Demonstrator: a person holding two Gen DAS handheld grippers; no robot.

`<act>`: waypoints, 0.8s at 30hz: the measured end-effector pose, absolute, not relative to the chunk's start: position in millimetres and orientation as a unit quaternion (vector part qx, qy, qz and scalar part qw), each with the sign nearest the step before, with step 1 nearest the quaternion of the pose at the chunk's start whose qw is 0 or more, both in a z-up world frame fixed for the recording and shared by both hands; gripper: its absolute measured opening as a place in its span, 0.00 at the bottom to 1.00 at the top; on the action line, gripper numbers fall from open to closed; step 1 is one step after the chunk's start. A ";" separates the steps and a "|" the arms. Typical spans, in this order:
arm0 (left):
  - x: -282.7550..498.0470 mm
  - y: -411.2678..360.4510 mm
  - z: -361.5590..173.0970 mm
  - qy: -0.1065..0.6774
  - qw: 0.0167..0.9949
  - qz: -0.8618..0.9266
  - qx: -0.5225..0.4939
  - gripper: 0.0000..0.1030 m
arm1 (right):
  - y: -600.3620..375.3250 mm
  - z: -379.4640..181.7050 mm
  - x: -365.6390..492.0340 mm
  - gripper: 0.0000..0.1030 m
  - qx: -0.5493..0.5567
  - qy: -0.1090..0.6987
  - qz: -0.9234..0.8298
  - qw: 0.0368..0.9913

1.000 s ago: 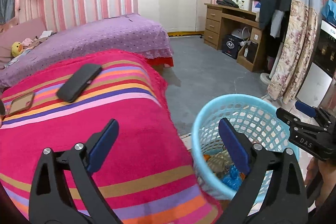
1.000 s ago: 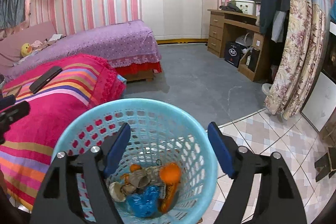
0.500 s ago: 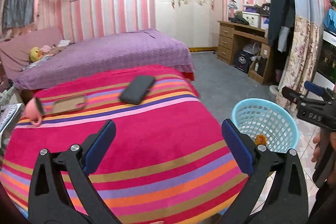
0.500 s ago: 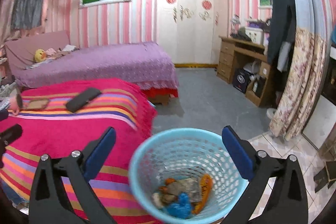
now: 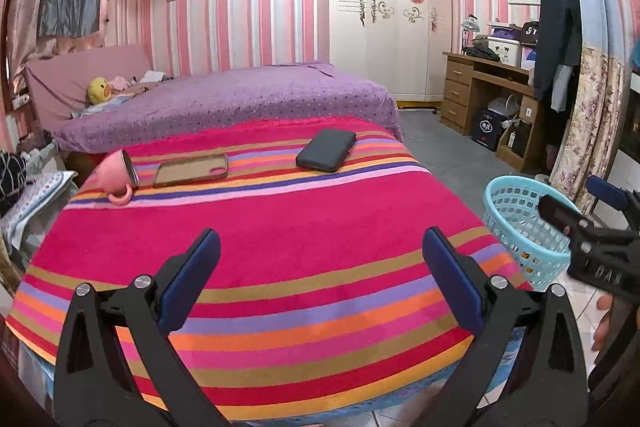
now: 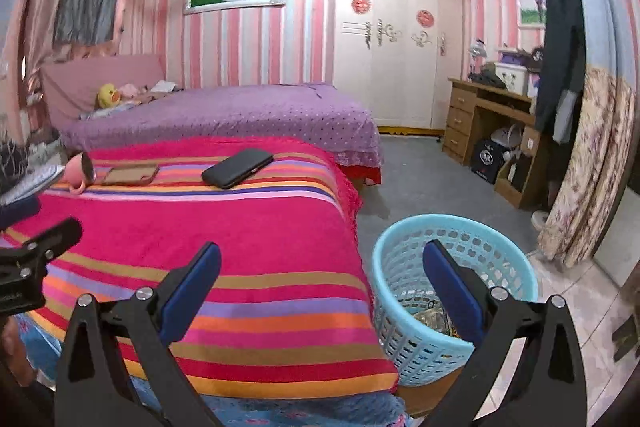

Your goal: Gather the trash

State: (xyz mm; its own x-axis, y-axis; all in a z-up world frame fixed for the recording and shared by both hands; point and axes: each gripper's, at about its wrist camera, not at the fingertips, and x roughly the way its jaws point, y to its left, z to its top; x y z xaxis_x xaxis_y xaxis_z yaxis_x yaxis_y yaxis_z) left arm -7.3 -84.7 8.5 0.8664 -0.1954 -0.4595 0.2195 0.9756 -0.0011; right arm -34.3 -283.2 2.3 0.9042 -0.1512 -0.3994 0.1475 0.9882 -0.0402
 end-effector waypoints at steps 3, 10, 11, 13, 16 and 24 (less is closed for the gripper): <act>-5.6 -82.3 4.6 0.234 0.966 -0.110 0.022 0.95 | -275.8 6.6 -36.4 0.96 -0.016 0.190 -0.072 0.979; 0.9 -79.6 1.5 0.228 0.968 -0.105 0.012 0.95 | -274.5 8.5 -32.2 0.96 -0.003 0.180 -0.074 0.981; 1.1 -79.4 1.4 0.226 0.968 -0.104 0.013 0.95 | -275.9 8.3 -30.8 0.96 -0.002 0.181 -0.074 0.981; 2.0 -80.1 0.2 0.224 0.969 -0.104 0.013 0.95 | -275.6 7.3 -28.3 0.96 0.000 0.183 -0.072 0.980; 4.3 -82.1 -2.2 0.222 0.969 -0.106 0.017 0.95 | -274.8 5.5 -24.8 0.96 -0.002 0.186 -0.072 0.980; 3.3 -89.0 -3.6 0.218 0.970 -0.109 0.026 0.95 | -270.6 5.2 -24.8 0.96 -0.020 0.178 -0.077 0.981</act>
State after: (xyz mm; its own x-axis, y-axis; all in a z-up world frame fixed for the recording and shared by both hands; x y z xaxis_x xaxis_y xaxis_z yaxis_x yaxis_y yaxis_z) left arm 3.3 -89.0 -3.6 0.8812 -0.2002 -0.4282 0.2228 0.9749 0.0027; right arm -24.8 -270.6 5.2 0.9250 -0.1579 -0.3455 0.1438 0.9874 -0.0660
